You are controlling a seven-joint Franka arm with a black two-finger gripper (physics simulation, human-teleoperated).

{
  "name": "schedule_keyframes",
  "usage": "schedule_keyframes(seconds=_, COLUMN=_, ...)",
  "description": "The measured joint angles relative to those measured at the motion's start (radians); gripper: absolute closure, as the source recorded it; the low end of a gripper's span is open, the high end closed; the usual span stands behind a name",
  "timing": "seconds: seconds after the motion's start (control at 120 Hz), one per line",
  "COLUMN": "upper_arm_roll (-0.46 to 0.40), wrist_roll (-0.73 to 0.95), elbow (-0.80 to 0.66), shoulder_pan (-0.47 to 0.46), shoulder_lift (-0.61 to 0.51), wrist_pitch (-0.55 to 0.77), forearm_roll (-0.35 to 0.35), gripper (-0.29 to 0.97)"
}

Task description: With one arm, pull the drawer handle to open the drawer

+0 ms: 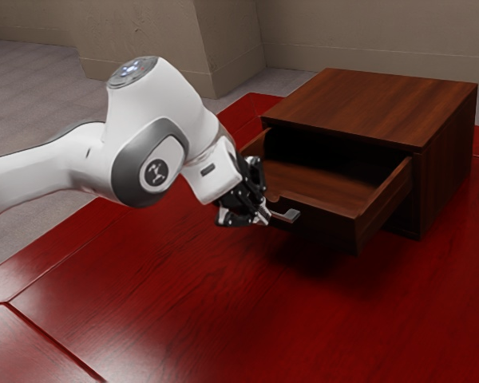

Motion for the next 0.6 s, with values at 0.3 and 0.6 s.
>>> schedule_keyframes(seconds=0.3, upper_arm_roll=0.0, wrist_roll=-0.008, elbow=0.0, shoulder_pan=0.0, shoulder_lift=-0.041, wrist_pitch=-0.009, forearm_roll=-0.001, gripper=0.26)
schedule_keyframes(seconds=0.6, upper_arm_roll=-0.08, wrist_roll=-0.277, elbow=0.169, shoulder_pan=0.008, shoulder_lift=-0.113, wrist_pitch=-0.275, forearm_roll=0.113, gripper=0.07)
